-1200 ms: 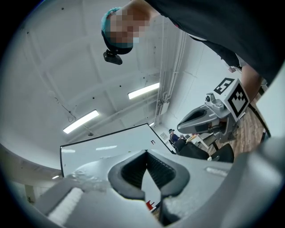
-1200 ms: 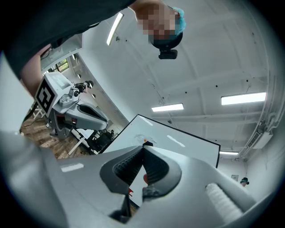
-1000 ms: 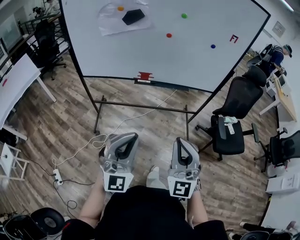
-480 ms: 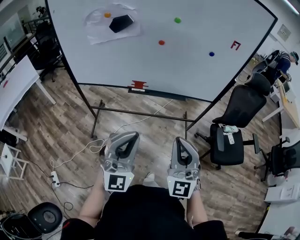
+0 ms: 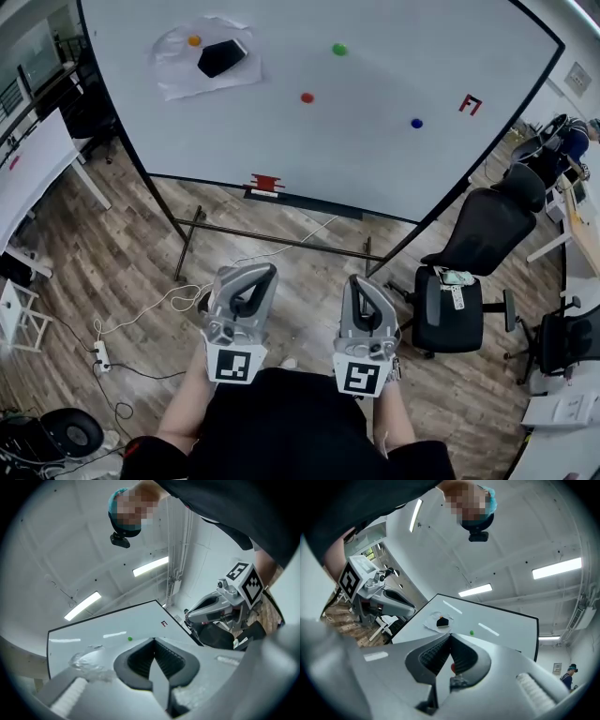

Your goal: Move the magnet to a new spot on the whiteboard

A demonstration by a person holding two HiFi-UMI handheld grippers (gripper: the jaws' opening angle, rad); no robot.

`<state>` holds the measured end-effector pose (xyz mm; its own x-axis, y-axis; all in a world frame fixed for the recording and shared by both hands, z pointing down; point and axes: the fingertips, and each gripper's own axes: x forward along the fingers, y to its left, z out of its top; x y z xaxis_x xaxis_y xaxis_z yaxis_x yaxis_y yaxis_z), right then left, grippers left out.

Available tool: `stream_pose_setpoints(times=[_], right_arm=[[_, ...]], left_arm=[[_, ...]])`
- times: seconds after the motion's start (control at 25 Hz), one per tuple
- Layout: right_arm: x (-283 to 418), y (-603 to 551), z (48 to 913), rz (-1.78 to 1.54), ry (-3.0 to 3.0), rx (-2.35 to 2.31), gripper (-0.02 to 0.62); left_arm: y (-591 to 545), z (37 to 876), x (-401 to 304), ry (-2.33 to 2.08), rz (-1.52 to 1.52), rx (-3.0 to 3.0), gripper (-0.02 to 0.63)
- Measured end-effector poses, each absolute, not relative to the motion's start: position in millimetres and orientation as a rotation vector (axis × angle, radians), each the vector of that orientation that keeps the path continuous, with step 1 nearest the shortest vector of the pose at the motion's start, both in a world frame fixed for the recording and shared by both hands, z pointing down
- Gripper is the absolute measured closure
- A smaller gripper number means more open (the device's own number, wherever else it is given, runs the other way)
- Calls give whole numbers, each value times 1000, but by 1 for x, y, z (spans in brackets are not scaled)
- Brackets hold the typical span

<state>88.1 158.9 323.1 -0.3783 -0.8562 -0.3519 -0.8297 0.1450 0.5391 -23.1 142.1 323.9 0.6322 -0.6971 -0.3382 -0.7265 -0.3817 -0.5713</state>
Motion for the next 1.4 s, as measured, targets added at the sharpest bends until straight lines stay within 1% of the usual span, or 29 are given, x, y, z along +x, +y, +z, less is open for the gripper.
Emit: stream_pose_setpoints(times=[0.68,1.4], right_arm=[[118,104,334,-1043,-2312,1728,594],[147,-29,326,-1047,-2215,1773,594]], left_arm=[[78,331,3,1111,65,-2167,604],[-80,314,29,1099,122,-2161,604]])
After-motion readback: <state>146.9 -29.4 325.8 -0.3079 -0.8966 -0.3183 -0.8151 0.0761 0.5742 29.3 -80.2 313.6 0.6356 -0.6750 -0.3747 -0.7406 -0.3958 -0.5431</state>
